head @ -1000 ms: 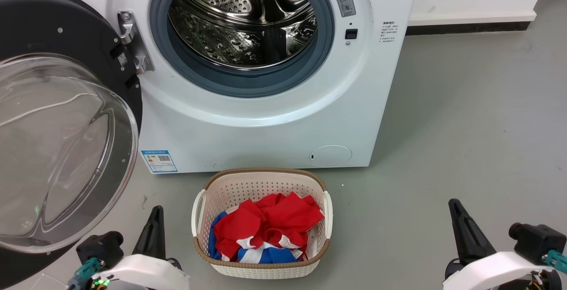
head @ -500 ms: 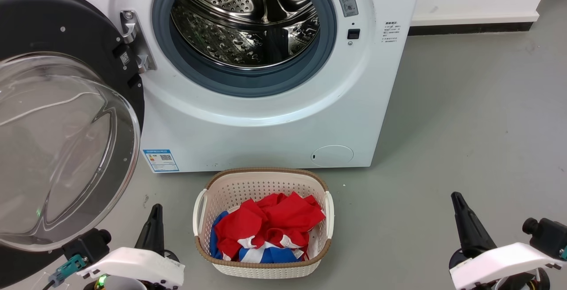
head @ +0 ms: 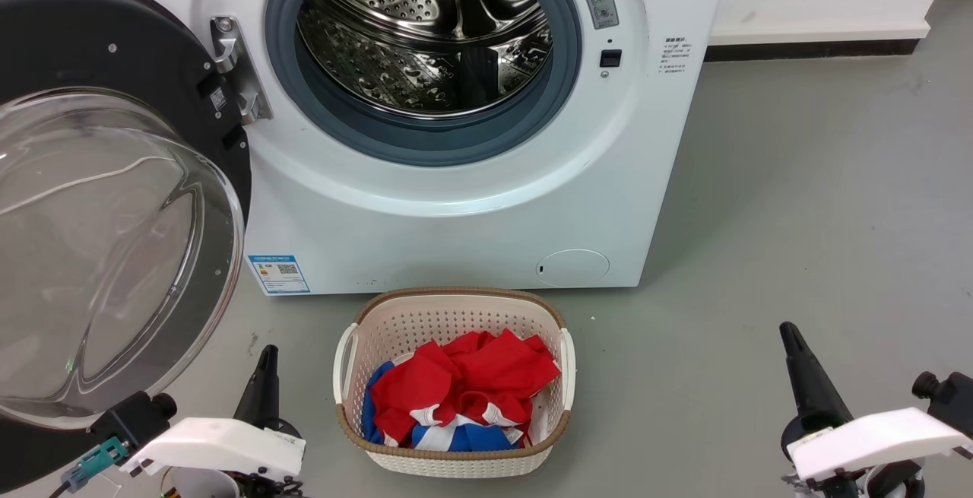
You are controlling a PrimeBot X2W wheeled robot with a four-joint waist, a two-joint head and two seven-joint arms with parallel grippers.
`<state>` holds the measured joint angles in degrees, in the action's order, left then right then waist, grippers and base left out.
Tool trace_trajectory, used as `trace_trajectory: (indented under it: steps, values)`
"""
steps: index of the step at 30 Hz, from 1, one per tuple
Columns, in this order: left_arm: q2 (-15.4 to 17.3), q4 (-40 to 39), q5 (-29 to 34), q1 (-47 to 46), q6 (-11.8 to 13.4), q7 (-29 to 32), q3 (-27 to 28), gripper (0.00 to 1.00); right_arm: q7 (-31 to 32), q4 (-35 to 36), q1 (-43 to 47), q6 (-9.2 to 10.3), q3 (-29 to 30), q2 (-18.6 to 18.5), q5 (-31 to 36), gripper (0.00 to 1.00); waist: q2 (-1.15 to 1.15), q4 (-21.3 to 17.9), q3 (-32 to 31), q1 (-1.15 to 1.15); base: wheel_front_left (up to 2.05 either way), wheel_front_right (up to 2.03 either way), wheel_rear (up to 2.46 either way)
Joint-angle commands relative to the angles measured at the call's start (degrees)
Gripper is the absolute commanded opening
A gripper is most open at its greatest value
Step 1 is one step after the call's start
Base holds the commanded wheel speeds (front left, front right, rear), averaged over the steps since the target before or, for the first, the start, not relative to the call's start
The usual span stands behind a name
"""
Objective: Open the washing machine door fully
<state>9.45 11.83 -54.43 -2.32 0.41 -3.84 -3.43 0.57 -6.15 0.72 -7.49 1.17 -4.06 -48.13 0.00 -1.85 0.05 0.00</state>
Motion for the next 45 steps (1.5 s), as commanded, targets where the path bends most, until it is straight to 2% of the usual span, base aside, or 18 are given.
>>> trace_trajectory:
  steps: [1, 22, 45]
  values:
    - [-0.1, -0.5, -1.2, -1.5, -0.5, 0.3, 0.5, 0.0, 0.1, 0.3, -1.7, -0.01, 0.2, -0.5, -1.6, 0.0, 0.0, 0.0, 0.0, 0.0, 0.0, 0.0, 0.0]
    - [-2.2, 0.4, -13.2, -2.5, -3.0, 3.6, 3.7, 0.0, 1.3, -2.3, -3.5, -0.01, 1.0, -0.6, -16.2, 0.0, 0.0, 0.5, 0.0, 0.0, 0.0, 0.0, 0.0]
    - [-4.1, 1.2, -23.9, -3.4, -5.2, 6.7, 6.5, 0.0, 2.6, -4.7, -5.0, -0.01, 2.0, -0.5, -29.1, 0.0, 0.0, 1.0, 0.1, 0.0, 0.0, 0.0, 0.0]
